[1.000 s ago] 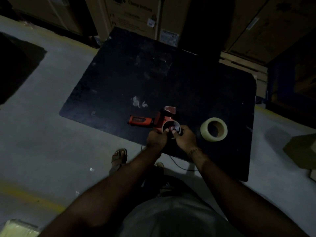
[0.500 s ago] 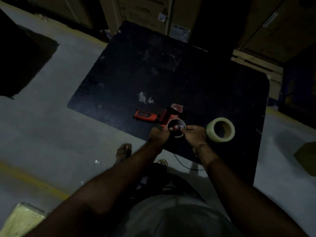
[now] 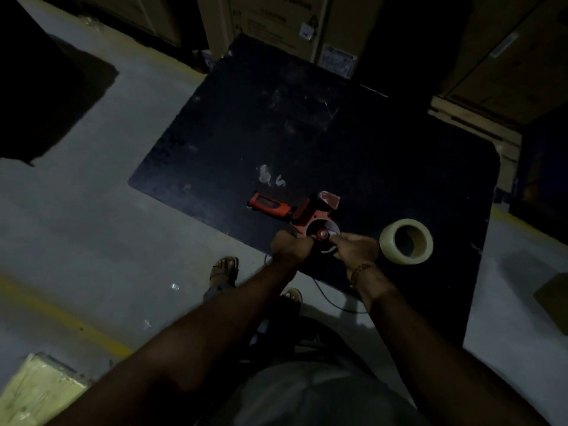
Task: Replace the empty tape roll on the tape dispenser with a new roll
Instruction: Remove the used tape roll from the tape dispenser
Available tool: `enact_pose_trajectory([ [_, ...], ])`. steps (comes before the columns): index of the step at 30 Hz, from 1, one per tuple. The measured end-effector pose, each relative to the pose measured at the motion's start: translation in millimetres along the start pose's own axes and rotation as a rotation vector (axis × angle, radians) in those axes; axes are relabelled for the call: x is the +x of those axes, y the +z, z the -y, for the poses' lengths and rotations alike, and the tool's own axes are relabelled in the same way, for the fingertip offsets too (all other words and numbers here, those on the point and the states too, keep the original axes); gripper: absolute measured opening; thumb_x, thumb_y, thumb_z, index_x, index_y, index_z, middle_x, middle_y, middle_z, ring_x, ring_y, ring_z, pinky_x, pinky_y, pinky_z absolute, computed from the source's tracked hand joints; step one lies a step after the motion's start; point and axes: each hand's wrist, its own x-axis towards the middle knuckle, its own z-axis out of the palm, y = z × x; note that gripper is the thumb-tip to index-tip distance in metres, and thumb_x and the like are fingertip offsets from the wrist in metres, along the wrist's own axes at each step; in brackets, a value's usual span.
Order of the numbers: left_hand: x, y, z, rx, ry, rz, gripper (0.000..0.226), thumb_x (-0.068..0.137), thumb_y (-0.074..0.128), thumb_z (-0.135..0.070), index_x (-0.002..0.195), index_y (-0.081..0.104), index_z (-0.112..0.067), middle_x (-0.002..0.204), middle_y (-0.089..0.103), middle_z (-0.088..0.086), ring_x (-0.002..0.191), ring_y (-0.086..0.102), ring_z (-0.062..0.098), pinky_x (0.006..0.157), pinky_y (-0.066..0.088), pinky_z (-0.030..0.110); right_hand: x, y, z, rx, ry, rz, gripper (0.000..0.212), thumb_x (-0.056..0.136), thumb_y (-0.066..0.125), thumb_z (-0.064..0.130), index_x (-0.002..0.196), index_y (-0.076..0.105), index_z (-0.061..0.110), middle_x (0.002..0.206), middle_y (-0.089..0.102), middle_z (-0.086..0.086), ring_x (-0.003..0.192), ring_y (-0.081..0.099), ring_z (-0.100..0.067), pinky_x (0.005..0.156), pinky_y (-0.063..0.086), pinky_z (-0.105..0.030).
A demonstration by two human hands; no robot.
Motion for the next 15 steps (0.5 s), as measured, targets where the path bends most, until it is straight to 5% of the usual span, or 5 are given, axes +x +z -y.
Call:
enact_pose_trajectory([
  [3, -25, -10, -18, -0.011, -0.006, 0.078, 0.060, 0.070, 0.074, -0.040, 0.110, 0.074, 0.005, 0.116, 0.075, 0.024, 0.109, 0.074, 0.038, 0.076, 0.060, 0.037, -2, -2, 2, 0.014, 0.028, -0.006, 0.023, 0.077, 0.089, 0.016, 0.061, 0.076, 0.027, 0.086, 0.081, -0.012, 0.091, 0.079, -0.033, 0.085, 0.065, -0.057],
  [6, -29, -11, -23, -0.031, -0.026, 0.167, 0.036, 0.099, 0.067, -0.017, 0.124, 0.069, 0.008, 0.130, 0.071, 0.024, 0.121, 0.069, 0.036, 0.051, 0.046, 0.013, 1, 2, 2, 0.012, 0.054, -0.019, 0.029, 0.074, 0.090, 0.016, 0.051, 0.073, 0.021, 0.088, 0.081, -0.017, 0.091, 0.079, -0.037, 0.081, 0.064, -0.061],
  [11, -33, -20, -28, -0.052, 0.017, 0.203, 0.036, 0.102, 0.064, -0.013, 0.130, 0.065, 0.011, 0.132, 0.069, 0.025, 0.126, 0.066, 0.037, 0.044, 0.040, 0.010, 16, 6, -16, 0.012, 0.029, -0.023, 0.007, 0.063, 0.088, 0.032, 0.062, 0.081, 0.032, 0.081, 0.082, -0.005, 0.084, 0.080, -0.028, 0.082, 0.066, -0.054],
  [15, -28, -20, -23, -0.029, 0.045, 0.167, 0.025, 0.099, 0.069, -0.014, 0.113, 0.073, 0.006, 0.081, 0.064, 0.003, 0.120, 0.069, 0.038, 0.036, 0.035, 0.004, 2, 6, -6, 0.011, 0.015, -0.049, 0.026, 0.073, 0.089, 0.026, 0.095, 0.083, 0.014, 0.088, 0.083, -0.006, 0.087, 0.080, -0.025, 0.085, 0.066, -0.051],
])
